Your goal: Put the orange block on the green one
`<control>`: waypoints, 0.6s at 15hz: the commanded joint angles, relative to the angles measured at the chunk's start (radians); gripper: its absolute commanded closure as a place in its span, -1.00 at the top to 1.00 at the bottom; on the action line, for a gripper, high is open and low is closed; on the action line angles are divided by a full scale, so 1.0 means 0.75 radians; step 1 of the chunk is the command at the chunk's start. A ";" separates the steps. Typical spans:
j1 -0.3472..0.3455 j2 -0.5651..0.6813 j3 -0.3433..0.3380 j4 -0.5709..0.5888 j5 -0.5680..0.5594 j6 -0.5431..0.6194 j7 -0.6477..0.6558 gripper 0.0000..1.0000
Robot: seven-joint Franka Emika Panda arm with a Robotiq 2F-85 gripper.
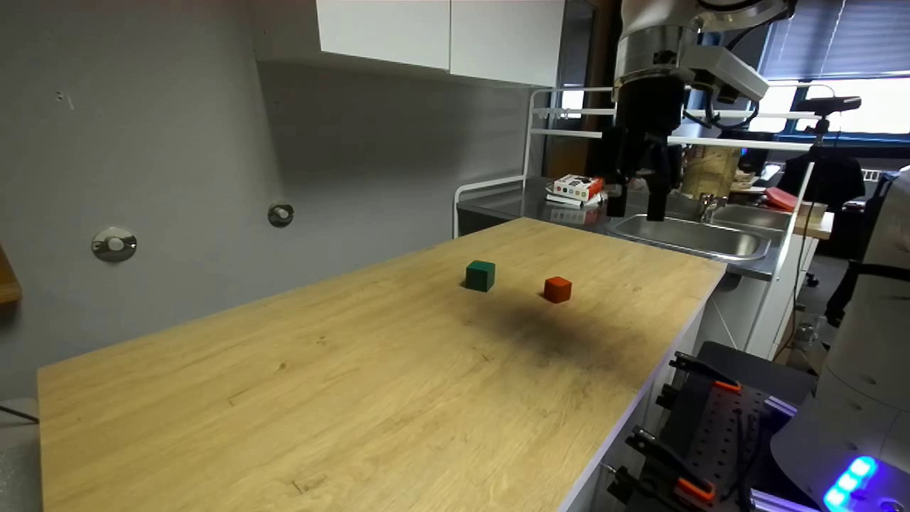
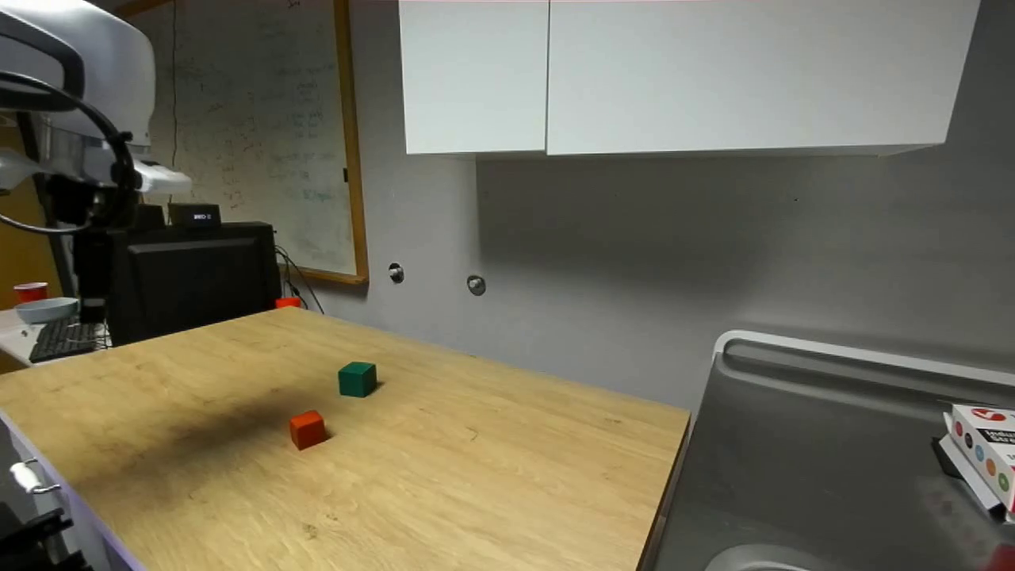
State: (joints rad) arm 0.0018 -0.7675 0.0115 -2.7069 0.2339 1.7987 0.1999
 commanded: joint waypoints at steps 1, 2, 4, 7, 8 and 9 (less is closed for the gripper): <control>-0.060 0.113 -0.002 0.018 -0.034 0.176 -0.038 1.00; -0.074 0.148 -0.006 0.022 -0.044 0.234 -0.039 1.00; -0.105 0.230 -0.018 0.028 -0.077 0.354 -0.042 1.00; -0.152 0.360 -0.044 0.041 -0.143 0.507 -0.046 1.00; -0.166 0.412 -0.060 0.050 -0.159 0.547 -0.050 1.00; -0.175 0.460 -0.079 0.061 -0.163 0.578 -0.059 1.00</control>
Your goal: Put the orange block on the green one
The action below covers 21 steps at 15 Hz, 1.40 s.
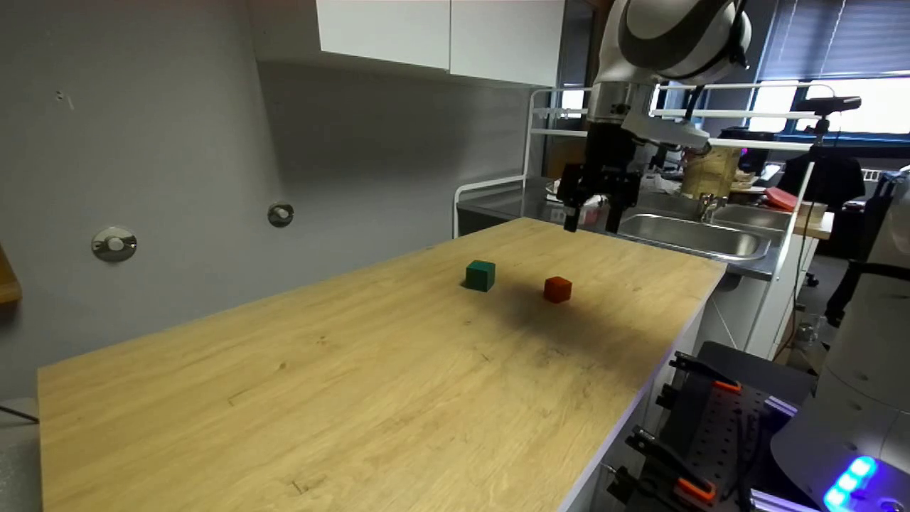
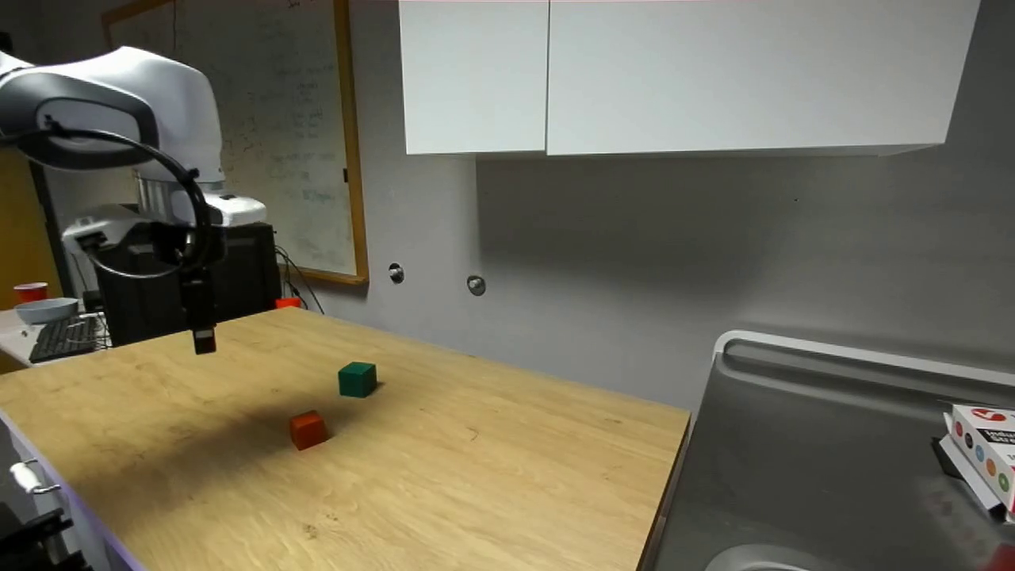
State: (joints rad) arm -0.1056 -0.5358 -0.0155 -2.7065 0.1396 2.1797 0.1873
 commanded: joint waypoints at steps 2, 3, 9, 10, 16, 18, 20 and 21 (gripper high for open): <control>-0.043 0.246 -0.083 0.087 -0.028 0.117 -0.062 1.00; -0.045 0.291 -0.103 0.106 -0.017 0.131 -0.079 1.00; -0.037 0.565 -0.168 0.259 0.032 0.155 -0.127 1.00; -0.037 0.609 -0.170 0.285 0.037 0.157 -0.129 1.00; -0.045 0.871 -0.162 0.402 0.041 0.164 -0.119 1.00; -0.048 0.930 -0.158 0.426 0.044 0.170 -0.126 0.50; -0.046 0.970 -0.156 0.450 0.032 0.169 -0.112 0.35; -0.046 0.985 -0.155 0.461 0.029 0.168 -0.109 0.19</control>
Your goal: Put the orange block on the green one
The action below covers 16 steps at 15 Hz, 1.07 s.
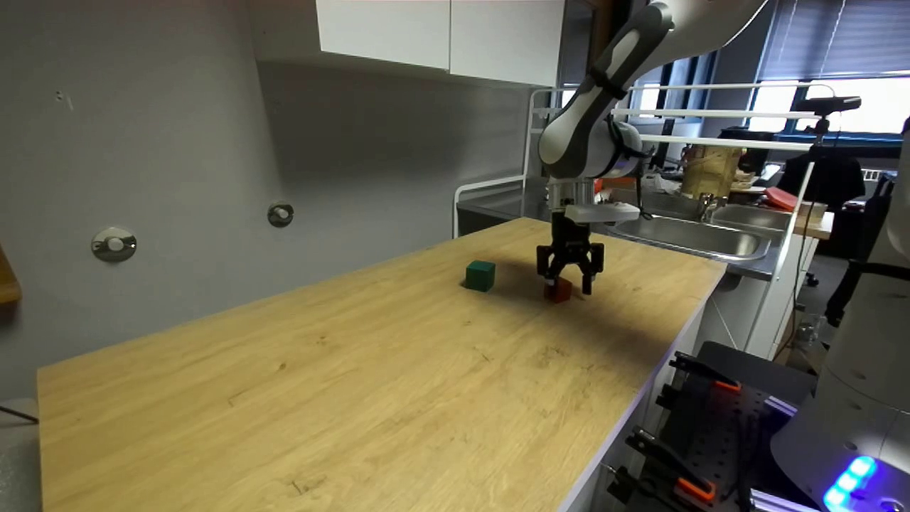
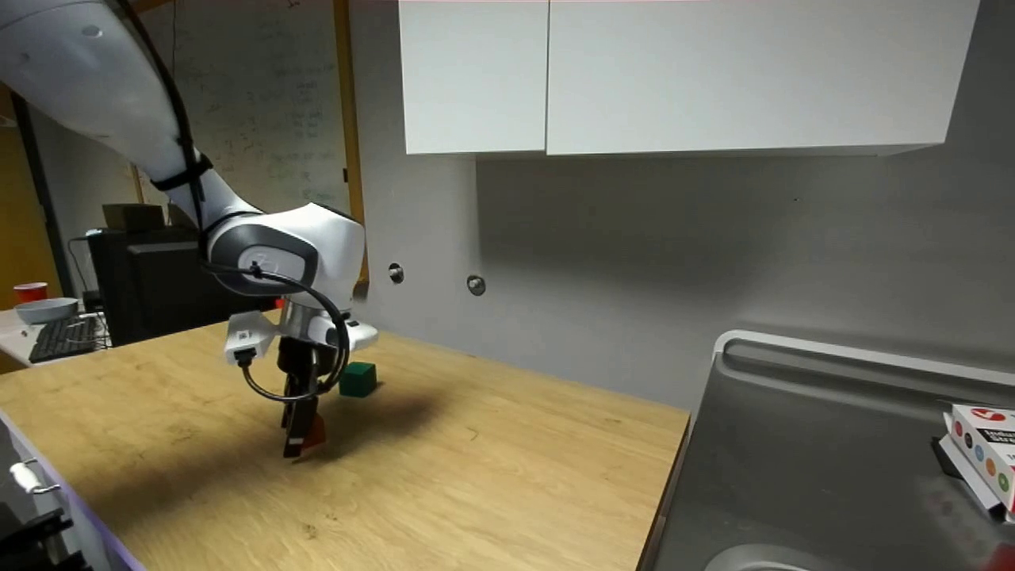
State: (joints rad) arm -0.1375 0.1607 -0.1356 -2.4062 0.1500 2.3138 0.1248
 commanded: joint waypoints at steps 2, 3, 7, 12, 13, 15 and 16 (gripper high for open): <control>0.000 0.069 0.007 0.083 0.010 -0.014 -0.020 -0.13; 0.002 0.069 0.007 0.094 0.005 -0.018 -0.018 -0.32; 0.013 0.057 0.009 0.139 -0.014 -0.023 -0.011 -0.64; 0.037 0.056 0.028 0.196 -0.028 -0.026 -0.003 -0.64; 0.044 0.059 0.033 0.206 -0.030 -0.026 -0.002 -0.64; 0.064 0.066 0.045 0.222 -0.039 -0.026 0.005 -0.64; 0.076 0.068 0.054 0.229 -0.042 -0.028 0.007 -0.64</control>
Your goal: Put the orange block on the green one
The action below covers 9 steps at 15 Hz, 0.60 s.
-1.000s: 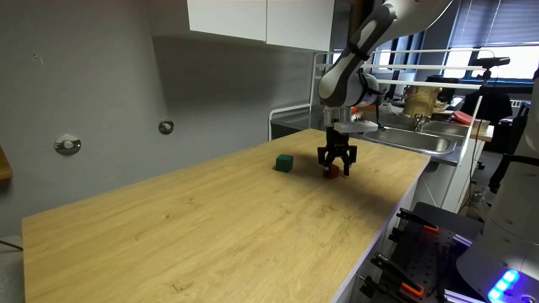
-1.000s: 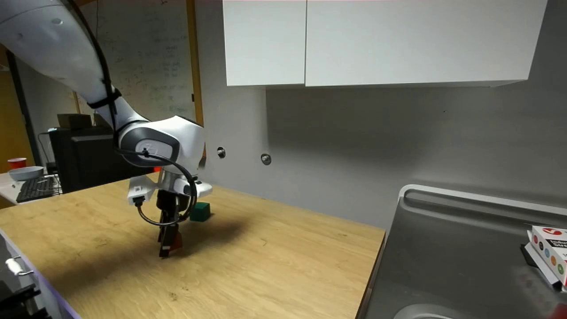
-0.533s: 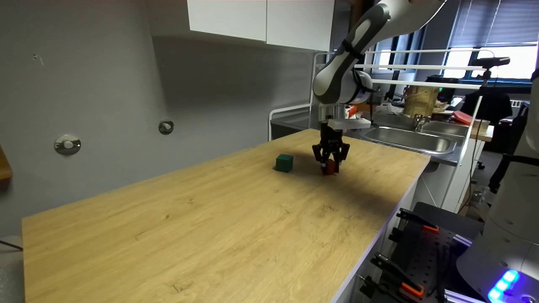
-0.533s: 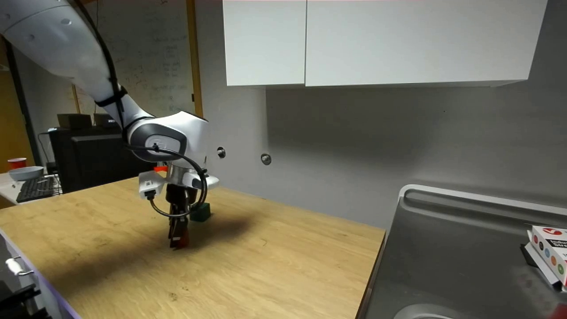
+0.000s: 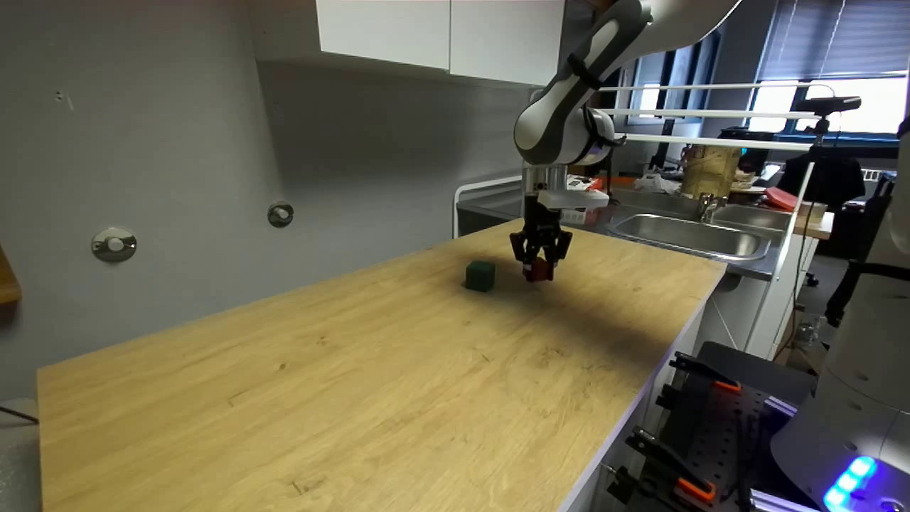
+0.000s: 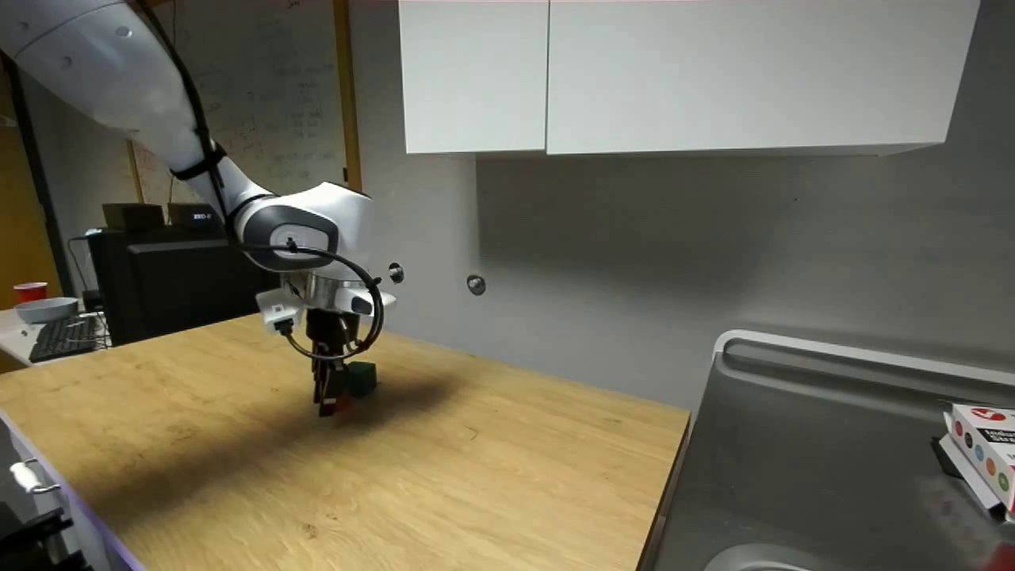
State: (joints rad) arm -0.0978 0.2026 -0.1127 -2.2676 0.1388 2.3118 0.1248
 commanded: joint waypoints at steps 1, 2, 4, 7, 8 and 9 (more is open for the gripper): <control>0.033 0.015 0.031 0.052 -0.029 -0.025 0.007 -0.64; 0.045 0.018 0.040 0.059 -0.031 -0.027 0.008 -0.64; 0.065 0.025 0.058 0.072 -0.034 -0.027 0.008 -0.64; 0.092 0.029 0.075 0.089 -0.048 -0.031 0.009 -0.64; 0.100 0.029 0.077 0.097 -0.058 -0.034 0.013 -0.64; 0.106 0.026 0.079 0.104 -0.069 -0.036 0.015 -0.64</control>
State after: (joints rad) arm -0.0260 0.2186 -0.0632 -2.2264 0.1200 2.3114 0.1248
